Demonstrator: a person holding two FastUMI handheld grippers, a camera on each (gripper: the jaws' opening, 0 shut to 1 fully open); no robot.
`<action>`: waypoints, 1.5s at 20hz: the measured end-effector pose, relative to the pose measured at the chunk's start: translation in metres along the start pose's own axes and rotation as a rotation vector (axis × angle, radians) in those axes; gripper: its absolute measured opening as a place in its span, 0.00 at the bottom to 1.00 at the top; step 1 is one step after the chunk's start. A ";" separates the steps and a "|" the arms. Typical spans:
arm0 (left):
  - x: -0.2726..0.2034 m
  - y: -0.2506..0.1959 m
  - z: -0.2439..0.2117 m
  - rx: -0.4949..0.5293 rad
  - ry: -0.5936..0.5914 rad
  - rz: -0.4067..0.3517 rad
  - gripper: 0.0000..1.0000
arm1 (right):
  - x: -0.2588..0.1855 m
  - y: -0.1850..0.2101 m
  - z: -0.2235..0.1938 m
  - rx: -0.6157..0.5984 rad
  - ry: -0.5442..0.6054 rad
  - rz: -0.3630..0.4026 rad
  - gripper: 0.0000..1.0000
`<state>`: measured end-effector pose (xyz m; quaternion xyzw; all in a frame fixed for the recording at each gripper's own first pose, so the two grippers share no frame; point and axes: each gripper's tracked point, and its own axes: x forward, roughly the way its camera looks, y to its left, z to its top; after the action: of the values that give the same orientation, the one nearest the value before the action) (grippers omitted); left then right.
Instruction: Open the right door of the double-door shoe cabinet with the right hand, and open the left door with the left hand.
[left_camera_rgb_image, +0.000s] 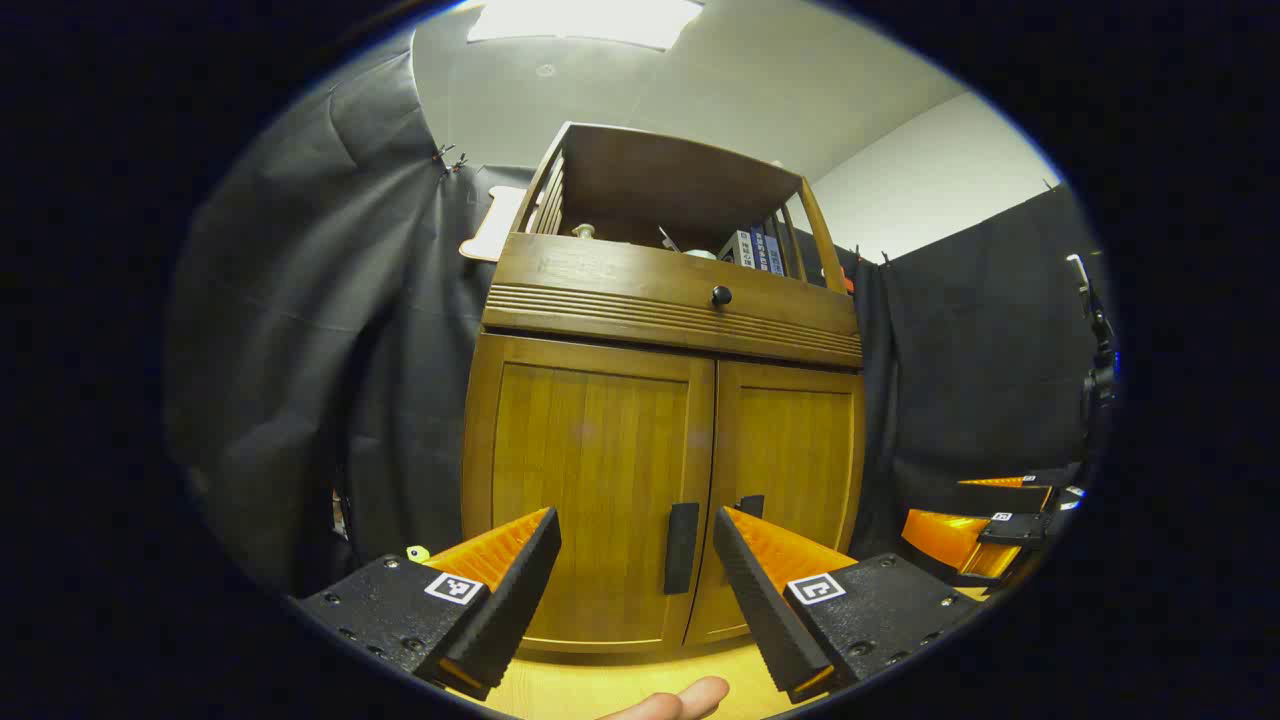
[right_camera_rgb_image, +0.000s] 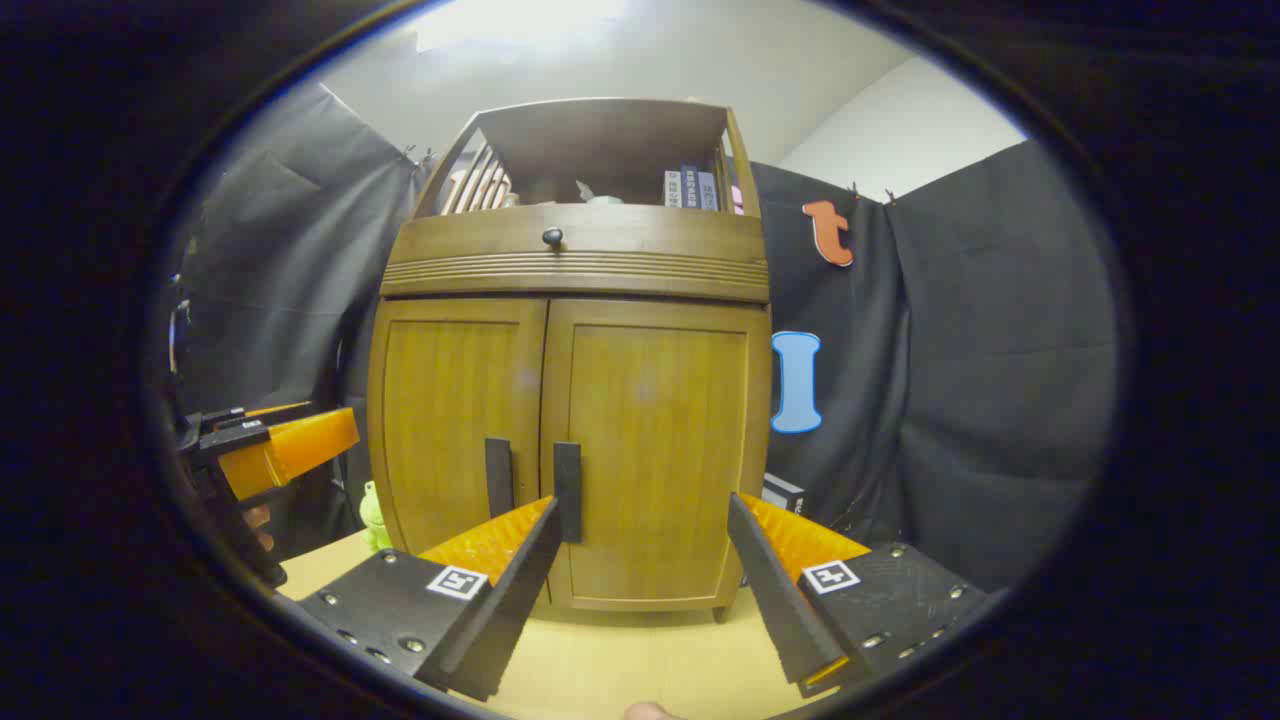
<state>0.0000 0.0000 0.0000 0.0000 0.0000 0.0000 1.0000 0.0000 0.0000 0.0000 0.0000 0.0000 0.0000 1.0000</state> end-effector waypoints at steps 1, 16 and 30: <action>0.000 0.002 0.000 -0.005 0.000 0.002 0.95 | 0.001 0.001 0.000 0.001 0.000 0.002 0.96; 0.001 0.001 0.001 -0.007 0.000 -0.001 0.91 | 0.009 -0.006 -0.013 0.065 0.020 0.011 0.96; 0.011 0.011 -0.003 -0.016 0.008 0.003 0.95 | 0.068 0.025 -0.032 0.013 0.049 0.042 0.99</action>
<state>0.0108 0.0108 -0.0026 -0.0082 0.0038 0.0015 1.0000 0.0678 0.0247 -0.0324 0.0063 0.0244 0.0208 0.9995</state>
